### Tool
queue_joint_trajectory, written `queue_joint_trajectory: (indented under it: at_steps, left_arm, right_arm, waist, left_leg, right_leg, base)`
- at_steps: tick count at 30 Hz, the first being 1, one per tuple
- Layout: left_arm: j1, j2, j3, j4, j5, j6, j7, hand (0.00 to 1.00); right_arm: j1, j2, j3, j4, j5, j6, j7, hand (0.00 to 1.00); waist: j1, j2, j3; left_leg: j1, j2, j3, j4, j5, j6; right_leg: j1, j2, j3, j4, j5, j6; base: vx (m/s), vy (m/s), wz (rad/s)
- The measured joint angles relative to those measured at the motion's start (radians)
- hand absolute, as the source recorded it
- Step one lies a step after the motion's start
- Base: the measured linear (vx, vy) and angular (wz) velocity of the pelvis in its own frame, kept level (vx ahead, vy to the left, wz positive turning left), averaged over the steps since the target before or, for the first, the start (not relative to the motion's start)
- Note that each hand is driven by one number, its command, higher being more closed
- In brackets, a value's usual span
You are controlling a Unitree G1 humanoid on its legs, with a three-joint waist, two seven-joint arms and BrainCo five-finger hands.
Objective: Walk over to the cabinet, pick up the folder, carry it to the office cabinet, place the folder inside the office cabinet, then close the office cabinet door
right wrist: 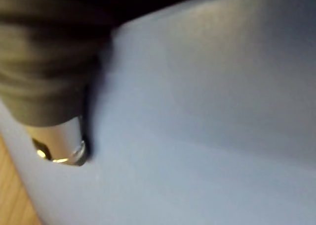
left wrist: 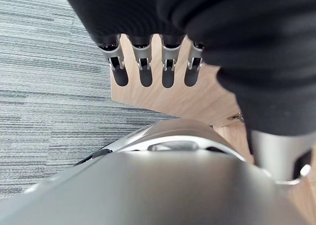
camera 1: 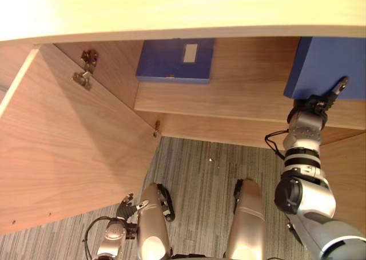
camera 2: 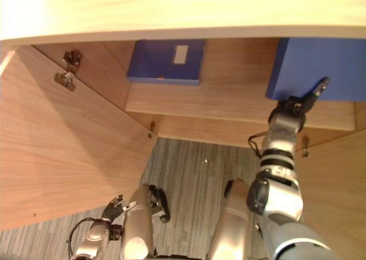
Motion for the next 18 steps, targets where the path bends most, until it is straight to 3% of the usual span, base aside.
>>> queue_joint_trajectory:
  at_steps: [6, 10, 15, 16, 18]
  left_arm:
    - [0.013, -0.001, -0.007, -0.028, -0.049, 0.000, -0.002, 0.00]
    - [0.015, -0.003, -0.009, -0.041, -0.076, 0.001, -0.002, 0.00]
    - [0.028, -0.003, -0.016, -0.075, -0.089, 0.003, -0.001, 0.00]
    - [0.037, -0.002, -0.016, -0.090, -0.098, 0.004, -0.001, 0.00]
    - [0.046, -0.002, -0.016, -0.105, -0.114, 0.005, 0.000, 0.00]
  right_arm:
    - [-0.127, -0.124, 0.027, 0.106, -0.002, 0.050, -0.044, 1.00]
    - [-0.207, -0.199, 0.111, 0.181, 0.001, 0.058, -0.071, 1.00]
    - [-0.274, -0.232, 0.219, 0.247, 0.029, 0.058, -0.111, 1.00]
    - [-0.295, -0.234, 0.249, 0.269, 0.042, 0.058, -0.120, 0.00]
    - [-0.311, -0.236, 0.287, 0.275, 0.043, 0.054, -0.128, 0.00]
  waist:
    - [0.002, 0.010, 0.005]
    - [-0.009, 0.014, 0.010]
    - [-0.014, 0.024, 0.020]
    - [-0.016, 0.025, 0.022]
    - [-0.016, 0.026, 0.025]
  left_leg:
    - [-0.062, -0.024, -0.006, 0.005, 0.019, -0.006]
    - [-0.086, -0.059, 0.005, -0.028, 0.046, -0.003]
    - [-0.109, -0.062, 0.001, -0.063, 0.079, -0.009]
    - [-0.116, -0.061, -0.003, -0.065, 0.083, -0.015]
    - [-0.124, -0.061, -0.007, -0.066, 0.088, -0.018]
  right_leg:
    - [-0.071, -0.036, 0.000, 0.049, -0.016, -0.011]
    - [-0.123, -0.080, -0.001, 0.069, -0.021, -0.016]
    - [-0.156, -0.086, -0.017, 0.080, -0.031, -0.033]
    - [-0.162, -0.086, -0.021, 0.088, -0.035, -0.040]
    - [-0.176, -0.088, -0.022, 0.101, -0.041, -0.048]
  base:
    - [0.06, -0.038, 0.16]
    - [0.07, -0.040, 0.18]
    - [0.05, -0.092, 0.09]
    - [0.05, -0.090, 0.09]
    - [0.04, -0.077, 0.08]
